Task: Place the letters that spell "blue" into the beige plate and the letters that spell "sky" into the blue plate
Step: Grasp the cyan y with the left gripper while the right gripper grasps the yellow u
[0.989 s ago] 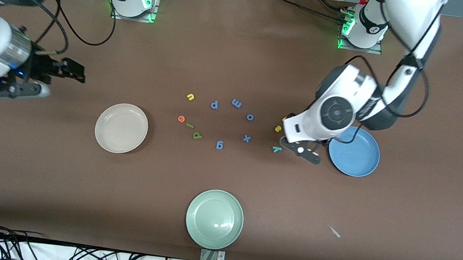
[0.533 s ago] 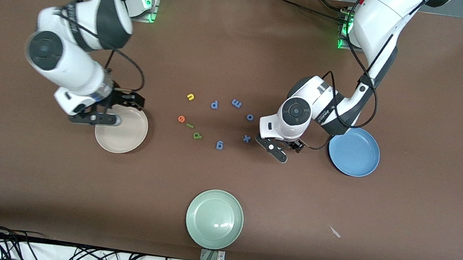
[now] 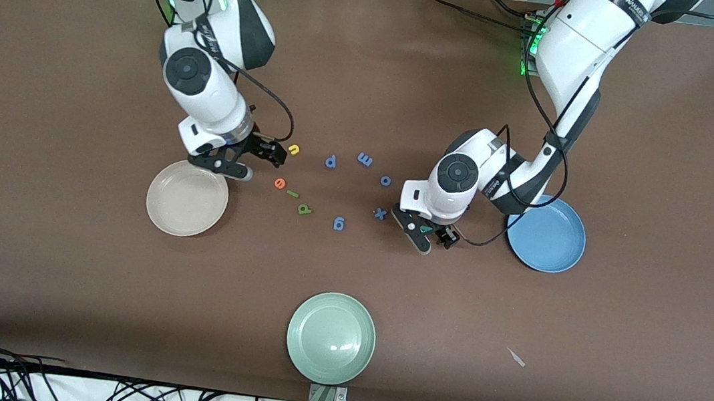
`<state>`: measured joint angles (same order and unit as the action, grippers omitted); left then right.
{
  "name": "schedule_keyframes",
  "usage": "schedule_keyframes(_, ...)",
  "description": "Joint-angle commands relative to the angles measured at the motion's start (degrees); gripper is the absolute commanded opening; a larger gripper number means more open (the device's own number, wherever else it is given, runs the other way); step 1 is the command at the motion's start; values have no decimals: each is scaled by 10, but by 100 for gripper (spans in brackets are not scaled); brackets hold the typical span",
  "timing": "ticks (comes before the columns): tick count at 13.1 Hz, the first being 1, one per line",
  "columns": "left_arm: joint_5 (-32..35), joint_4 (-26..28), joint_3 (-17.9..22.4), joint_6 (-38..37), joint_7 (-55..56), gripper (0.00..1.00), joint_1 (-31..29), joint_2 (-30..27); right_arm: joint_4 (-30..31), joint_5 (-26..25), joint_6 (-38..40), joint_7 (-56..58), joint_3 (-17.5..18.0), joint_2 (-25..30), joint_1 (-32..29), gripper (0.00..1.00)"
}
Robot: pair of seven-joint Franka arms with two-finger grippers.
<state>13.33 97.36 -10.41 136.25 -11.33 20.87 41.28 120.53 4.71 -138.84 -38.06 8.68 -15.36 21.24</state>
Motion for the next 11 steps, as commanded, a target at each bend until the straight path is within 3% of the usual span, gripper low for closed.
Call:
schedule_keyframes(1,15,5,-1,10,-24,46,-8,-2,91,3,-122,-46,9,4,28,100)
schedule_keyframes(4,16,6,-1,36,-25,42,-7,10,102,-1,-164,-78,8,-21,59,100)
schedule_keyframes(9,16,4,-1,37,-26,0,-7,8,107,-36,-209,-83,-3,-66,81,100)
schedule_keyframes(11,15,5,-1,34,-27,0,-11,5,109,-52,-222,-83,-12,-78,81,100)
